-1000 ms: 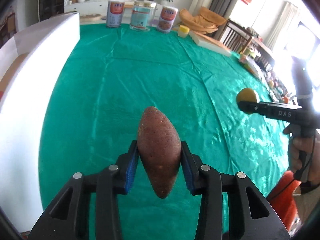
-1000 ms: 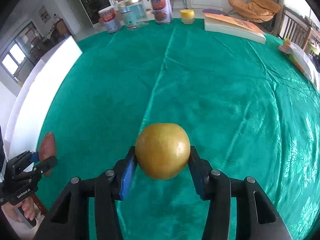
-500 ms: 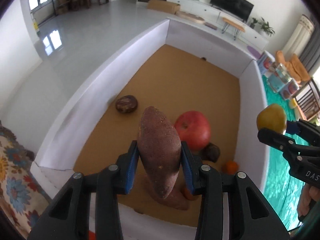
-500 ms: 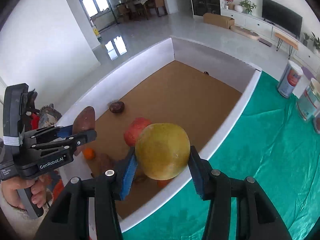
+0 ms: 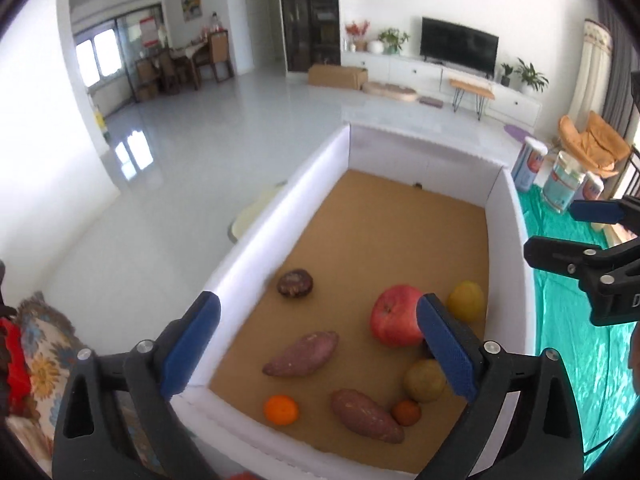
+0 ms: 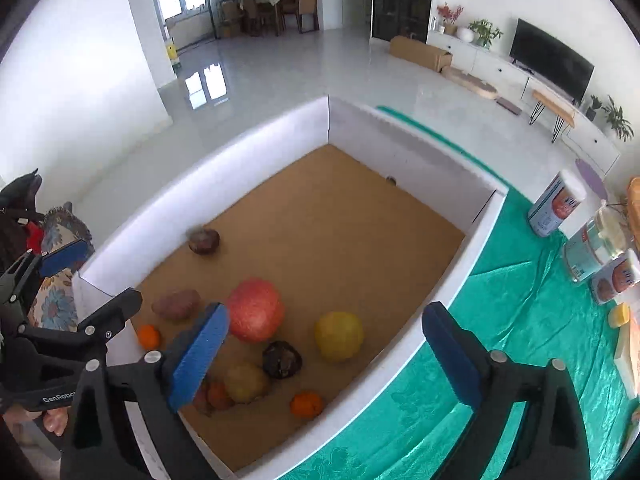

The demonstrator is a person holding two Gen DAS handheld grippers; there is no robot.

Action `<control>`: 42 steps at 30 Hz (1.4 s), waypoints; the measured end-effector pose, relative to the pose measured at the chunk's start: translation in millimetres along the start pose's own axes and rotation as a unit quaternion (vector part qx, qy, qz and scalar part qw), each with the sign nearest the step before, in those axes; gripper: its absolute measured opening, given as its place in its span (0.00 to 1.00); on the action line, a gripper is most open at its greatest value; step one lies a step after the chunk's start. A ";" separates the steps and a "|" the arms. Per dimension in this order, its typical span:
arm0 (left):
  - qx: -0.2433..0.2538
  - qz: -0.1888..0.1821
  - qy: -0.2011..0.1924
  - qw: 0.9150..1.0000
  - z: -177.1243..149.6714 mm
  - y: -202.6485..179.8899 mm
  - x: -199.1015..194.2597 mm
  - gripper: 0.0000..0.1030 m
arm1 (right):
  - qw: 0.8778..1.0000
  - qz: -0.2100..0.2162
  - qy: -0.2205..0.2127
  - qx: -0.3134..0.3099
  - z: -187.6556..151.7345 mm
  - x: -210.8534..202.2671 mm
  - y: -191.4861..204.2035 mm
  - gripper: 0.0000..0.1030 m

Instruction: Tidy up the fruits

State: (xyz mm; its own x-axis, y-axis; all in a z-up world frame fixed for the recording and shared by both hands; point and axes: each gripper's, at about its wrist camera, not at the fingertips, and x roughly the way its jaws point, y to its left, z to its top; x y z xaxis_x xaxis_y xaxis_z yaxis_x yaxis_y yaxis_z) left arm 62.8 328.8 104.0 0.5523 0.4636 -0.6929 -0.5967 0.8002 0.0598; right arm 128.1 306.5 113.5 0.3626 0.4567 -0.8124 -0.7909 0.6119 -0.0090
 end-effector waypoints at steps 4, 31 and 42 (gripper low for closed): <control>0.004 0.048 -0.035 0.998 -2.5 -2.0 -34.1 0.99 | 0.999 -0.019 -0.043 0.014 -13.1 -54.2 5.9 1.00; -0.056 0.025 0.042 0.997 -70.4 37.6 -53.6 0.99 | 0.997 -0.007 0.013 0.076 -106.7 -50.1 71.9 1.00; -0.056 0.029 0.037 0.997 -67.4 43.7 -55.1 0.99 | 0.997 0.000 0.021 0.068 -106.0 -43.1 84.3 1.00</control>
State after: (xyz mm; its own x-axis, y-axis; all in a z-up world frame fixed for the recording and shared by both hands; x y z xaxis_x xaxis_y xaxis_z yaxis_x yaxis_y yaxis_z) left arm -33.0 312.7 96.3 0.4728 0.4754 -0.7419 -0.6905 0.7230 0.0232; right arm -6.4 270.0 86.0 0.3394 0.4318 -0.8357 -0.7154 0.6953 0.0687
